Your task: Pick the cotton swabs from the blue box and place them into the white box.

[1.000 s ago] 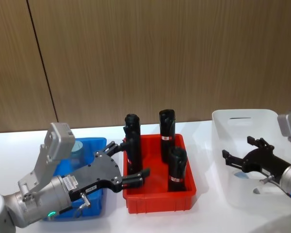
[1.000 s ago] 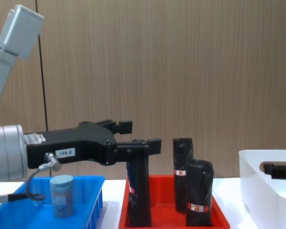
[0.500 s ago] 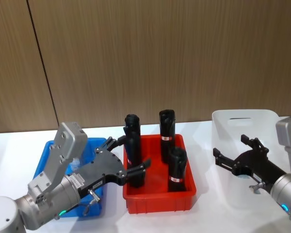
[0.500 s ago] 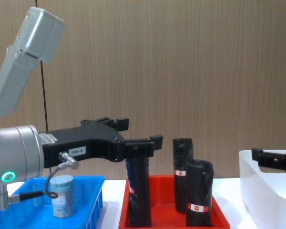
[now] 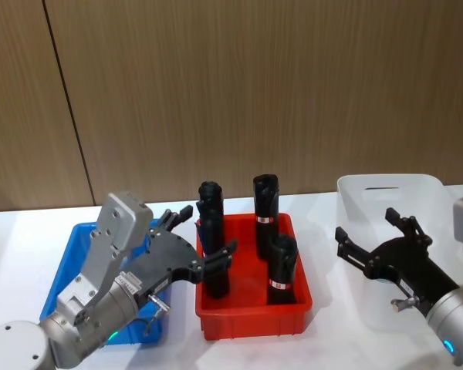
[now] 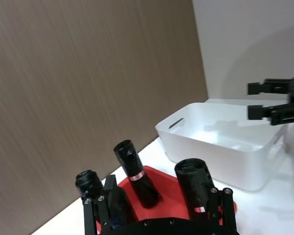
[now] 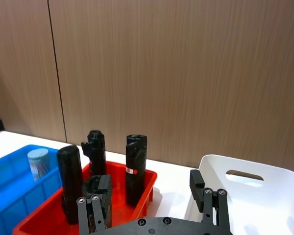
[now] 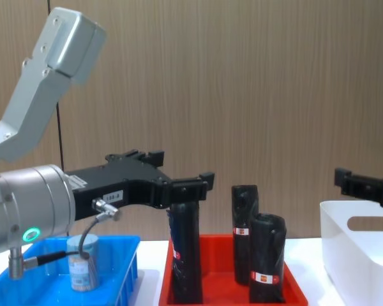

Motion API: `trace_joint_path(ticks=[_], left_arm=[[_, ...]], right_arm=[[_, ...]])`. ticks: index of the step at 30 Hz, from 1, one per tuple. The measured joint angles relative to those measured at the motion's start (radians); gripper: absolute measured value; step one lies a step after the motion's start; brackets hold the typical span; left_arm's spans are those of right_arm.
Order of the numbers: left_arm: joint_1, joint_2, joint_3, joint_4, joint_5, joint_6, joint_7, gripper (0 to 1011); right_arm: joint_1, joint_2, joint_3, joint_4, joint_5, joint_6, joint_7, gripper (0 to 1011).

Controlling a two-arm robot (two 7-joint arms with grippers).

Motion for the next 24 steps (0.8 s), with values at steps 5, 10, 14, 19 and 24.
trace_joint_path(ticks=[5,10,14,19,24], left_arm=[[0.008,-0.006,0.01,-0.015,0.018,0.003,0.068,1003],[0.015,-0.011,0.019,-0.029,0.035,0.006,0.129,1003],[0.019,-0.015,0.024,-0.038,0.045,0.007,0.168,1003],[0.028,-0.022,0.036,-0.056,0.066,0.011,0.248,1003],[0.035,-0.026,0.045,-0.069,0.082,0.013,0.305,1003]], right_arm=[[-0.021,-0.006,0.002,-0.029,-0.003,-0.005,-0.019,1001],[-0.026,-0.008,0.003,-0.037,-0.004,-0.007,-0.024,1002],[-0.027,-0.008,0.003,-0.037,-0.004,-0.007,-0.024,1001],[-0.027,-0.008,0.003,-0.037,-0.004,-0.007,-0.024,1001],[-0.027,-0.008,0.002,-0.037,-0.004,-0.007,-0.024,1001]])
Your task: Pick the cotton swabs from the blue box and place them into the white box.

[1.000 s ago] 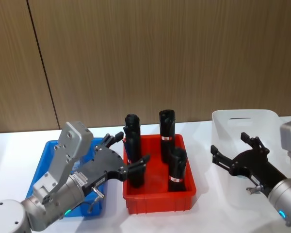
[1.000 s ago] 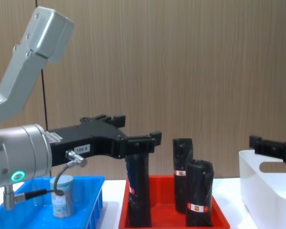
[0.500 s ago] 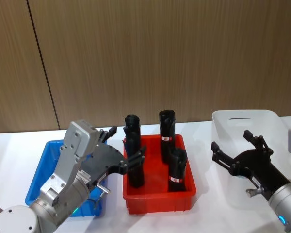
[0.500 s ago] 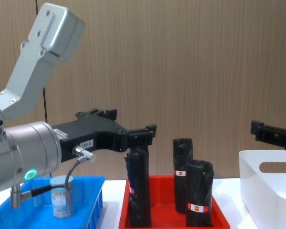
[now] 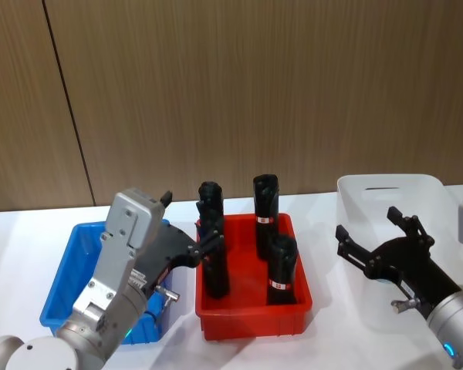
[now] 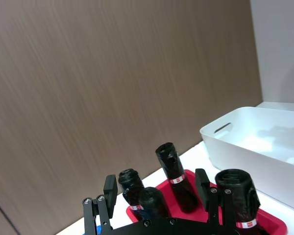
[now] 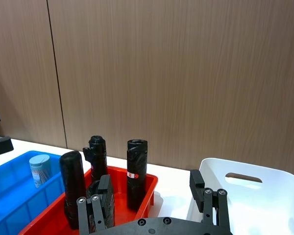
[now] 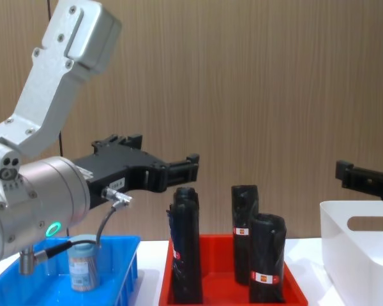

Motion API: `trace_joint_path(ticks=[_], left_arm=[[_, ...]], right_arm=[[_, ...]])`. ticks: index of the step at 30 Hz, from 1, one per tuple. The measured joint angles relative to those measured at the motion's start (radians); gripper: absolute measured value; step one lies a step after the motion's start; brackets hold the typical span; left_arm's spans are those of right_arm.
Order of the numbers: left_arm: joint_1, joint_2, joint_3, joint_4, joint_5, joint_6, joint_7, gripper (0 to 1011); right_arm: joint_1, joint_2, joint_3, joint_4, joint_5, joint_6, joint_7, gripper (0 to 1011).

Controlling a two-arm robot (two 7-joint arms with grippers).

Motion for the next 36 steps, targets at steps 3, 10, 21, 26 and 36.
trace_joint_path(ticks=[3,10,21,26,36], left_arm=[[0.004,-0.003,0.005,-0.008,0.009,0.001,0.035,1003],[0.007,-0.005,0.008,-0.013,0.016,0.003,0.058,1003],[0.007,-0.005,0.009,-0.013,0.016,0.003,0.06,1003],[0.006,-0.005,0.008,-0.013,0.016,0.003,0.06,1003],[0.006,-0.004,0.008,-0.013,0.016,0.002,0.06,1003]], right_arm=[[0.0,0.0,0.0,0.0,0.0,0.0,0.0,1002],[0.0,0.0,0.0,0.0,0.0,0.0,0.0,1002],[0.0,0.0,0.0,0.0,0.0,0.0,0.001,1002],[0.001,0.0,0.0,0.001,0.001,0.001,0.006,1002],[0.012,0.005,0.002,0.017,0.007,0.012,0.063,1001]])
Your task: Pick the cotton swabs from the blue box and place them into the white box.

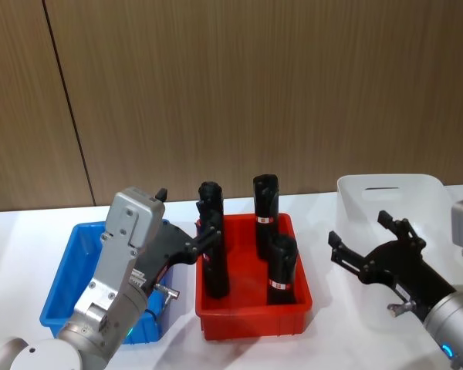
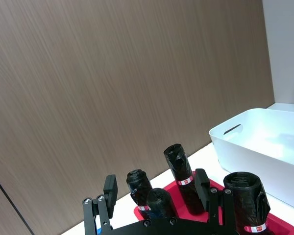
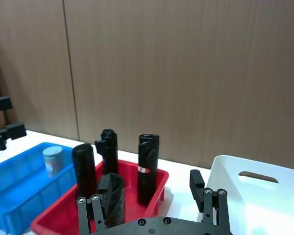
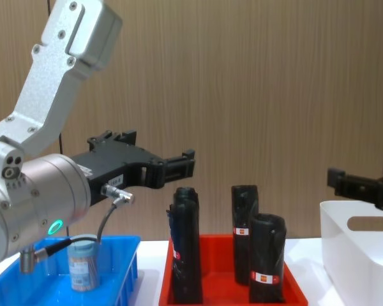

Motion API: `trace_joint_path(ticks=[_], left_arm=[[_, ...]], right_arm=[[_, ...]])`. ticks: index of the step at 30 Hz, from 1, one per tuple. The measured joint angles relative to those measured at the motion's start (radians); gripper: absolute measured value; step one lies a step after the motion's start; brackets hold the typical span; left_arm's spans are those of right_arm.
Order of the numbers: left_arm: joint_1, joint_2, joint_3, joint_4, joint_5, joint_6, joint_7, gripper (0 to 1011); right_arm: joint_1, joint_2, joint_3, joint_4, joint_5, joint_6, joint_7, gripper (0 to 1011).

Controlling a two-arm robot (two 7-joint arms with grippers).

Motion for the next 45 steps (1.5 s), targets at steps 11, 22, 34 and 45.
trace_joint_path(ticks=[11,22,34,45], left_arm=[[0.0,0.0,0.0,0.001,0.0,0.0,0.0,1003],[0.0,0.0,0.0,0.001,0.0,0.0,0.0,1003],[0.0,0.0,0.0,0.001,0.0,0.0,0.0,1003],[0.0,0.0,0.0,0.001,0.0,0.0,0.0,1003]], right_arm=[[0.053,-0.006,0.001,0.079,0.023,0.034,0.133,1002],[0.151,-0.039,-0.012,0.211,0.027,0.047,0.278,1001],[0.241,-0.081,-0.032,0.351,0.015,0.033,0.377,1002],[0.294,-0.105,-0.047,0.452,0.008,0.011,0.438,1002]])
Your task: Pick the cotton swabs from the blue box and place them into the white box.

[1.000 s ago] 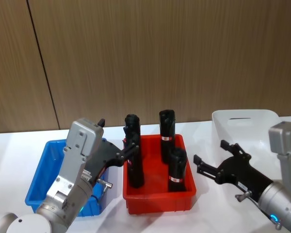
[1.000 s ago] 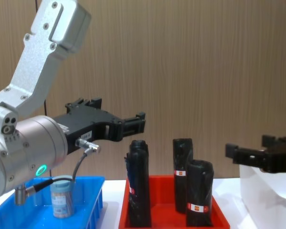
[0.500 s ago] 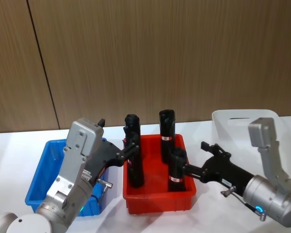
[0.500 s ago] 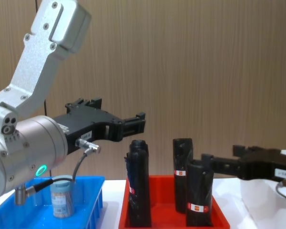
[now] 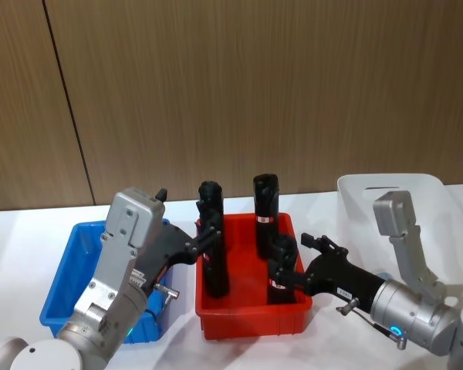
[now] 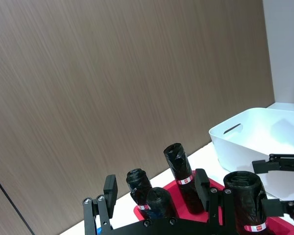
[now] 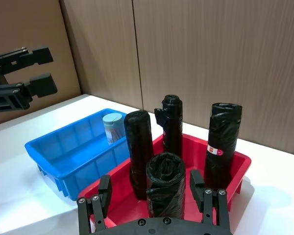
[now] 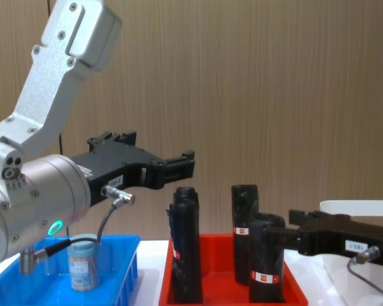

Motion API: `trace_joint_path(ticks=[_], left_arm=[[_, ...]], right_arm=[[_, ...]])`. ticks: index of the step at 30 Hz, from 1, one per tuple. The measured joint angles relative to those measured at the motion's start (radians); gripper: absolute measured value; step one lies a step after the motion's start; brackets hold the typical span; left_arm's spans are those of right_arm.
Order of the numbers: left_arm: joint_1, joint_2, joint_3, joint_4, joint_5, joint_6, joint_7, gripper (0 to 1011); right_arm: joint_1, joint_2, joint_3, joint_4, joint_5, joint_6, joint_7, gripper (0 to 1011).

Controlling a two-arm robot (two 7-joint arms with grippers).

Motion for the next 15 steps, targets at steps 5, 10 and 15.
trace_joint_path(ticks=[5,10,15], left_arm=[[0.0,0.0,0.0,0.0,0.0,0.0,0.0,1003],[0.0,0.0,0.0,0.0,0.0,0.0,0.0,1003],[0.0,0.0,0.0,0.0,0.0,0.0,0.0,1003]], right_arm=[[0.02,-0.01,-0.006,0.045,0.0,-0.014,0.02,1002],[0.035,-0.018,-0.011,0.079,0.0,-0.026,0.034,1002],[0.05,-0.026,-0.016,0.11,0.002,-0.039,0.045,1002]])
